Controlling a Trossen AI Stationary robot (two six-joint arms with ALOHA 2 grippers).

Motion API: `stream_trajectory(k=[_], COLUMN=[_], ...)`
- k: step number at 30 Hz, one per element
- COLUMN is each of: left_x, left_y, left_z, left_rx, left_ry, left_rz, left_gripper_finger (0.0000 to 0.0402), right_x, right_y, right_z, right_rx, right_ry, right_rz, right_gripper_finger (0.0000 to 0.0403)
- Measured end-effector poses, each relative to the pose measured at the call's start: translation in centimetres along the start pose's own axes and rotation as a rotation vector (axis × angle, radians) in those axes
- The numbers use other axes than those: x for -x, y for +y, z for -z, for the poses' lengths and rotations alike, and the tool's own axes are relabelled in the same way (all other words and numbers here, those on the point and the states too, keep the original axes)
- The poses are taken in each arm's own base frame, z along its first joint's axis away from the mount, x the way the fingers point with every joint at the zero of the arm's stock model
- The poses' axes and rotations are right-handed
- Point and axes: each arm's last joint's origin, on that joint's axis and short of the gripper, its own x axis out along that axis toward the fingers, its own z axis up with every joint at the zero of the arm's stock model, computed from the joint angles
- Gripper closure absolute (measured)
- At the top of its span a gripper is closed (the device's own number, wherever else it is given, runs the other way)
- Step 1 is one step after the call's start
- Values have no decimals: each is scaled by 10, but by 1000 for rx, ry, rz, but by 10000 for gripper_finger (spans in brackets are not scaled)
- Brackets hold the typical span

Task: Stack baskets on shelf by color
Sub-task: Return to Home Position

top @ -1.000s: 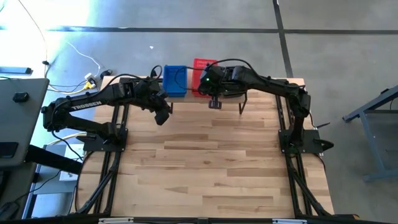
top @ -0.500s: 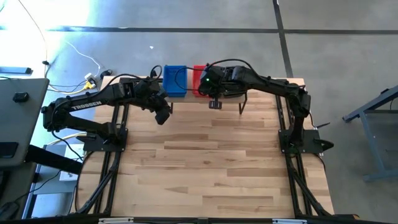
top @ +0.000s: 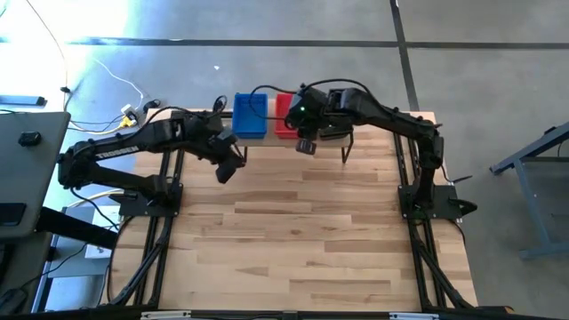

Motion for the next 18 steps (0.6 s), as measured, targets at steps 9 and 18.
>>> stream_trajectory(k=[9, 18], left_x=[30, 8], left_y=[-22, -11], left_z=[37, 99], left_rx=[-126, -209], left_ry=[-221, -381], left_rz=[55, 231], left_gripper_finger=[319, 319], right_x=[18, 33], right_y=[21, 53], right_z=[-12, -24], right_rx=[-92, -82], right_ry=[-97, -213], right_rz=[-113, -170], right_gripper_finger=[277, 277])
